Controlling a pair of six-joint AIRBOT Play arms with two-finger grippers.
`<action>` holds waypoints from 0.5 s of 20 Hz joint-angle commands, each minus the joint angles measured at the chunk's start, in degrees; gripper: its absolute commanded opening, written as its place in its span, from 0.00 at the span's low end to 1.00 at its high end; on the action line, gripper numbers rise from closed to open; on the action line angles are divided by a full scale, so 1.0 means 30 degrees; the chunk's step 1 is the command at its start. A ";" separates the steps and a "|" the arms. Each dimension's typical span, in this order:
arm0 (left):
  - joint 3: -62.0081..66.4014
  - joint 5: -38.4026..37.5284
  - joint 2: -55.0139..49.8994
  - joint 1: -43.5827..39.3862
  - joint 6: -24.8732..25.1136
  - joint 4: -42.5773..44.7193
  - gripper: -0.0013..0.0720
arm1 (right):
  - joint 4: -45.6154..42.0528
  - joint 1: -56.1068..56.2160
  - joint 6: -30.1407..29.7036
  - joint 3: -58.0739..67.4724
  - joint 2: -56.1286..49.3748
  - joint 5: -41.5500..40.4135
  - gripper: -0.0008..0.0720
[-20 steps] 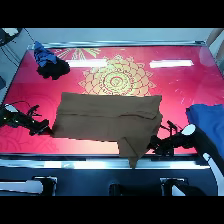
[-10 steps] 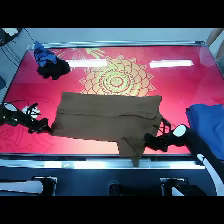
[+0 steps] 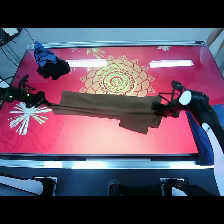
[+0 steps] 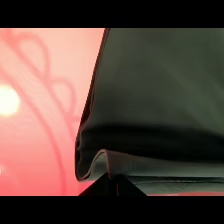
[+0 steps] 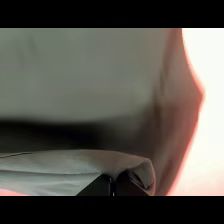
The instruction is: Fold the shirts.
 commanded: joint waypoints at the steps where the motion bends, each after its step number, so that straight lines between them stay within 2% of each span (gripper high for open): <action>1: 0.4138 0.0197 -0.2572 -0.0546 -0.1588 -0.0342 0.05 | -0.0758 -0.0007 0.0401 0.4889 -0.4175 -0.0576 0.07; 5: 0.6535 0.0364 -0.5442 -0.1056 -0.1807 -0.1508 0.05 | 0.0182 -0.0007 0.0444 0.7716 -0.7570 -0.1188 0.07; 7: 0.6870 0.0984 -0.6288 -0.1319 -0.1792 -0.1756 0.05 | 0.0321 0.0000 0.1064 0.7730 -0.8043 -0.1843 0.07; 10: 0.6870 0.1647 -0.7016 -0.1668 -0.1785 -0.1734 0.05 | 0.0321 0.0000 0.1231 0.7730 -0.8386 -0.1319 0.07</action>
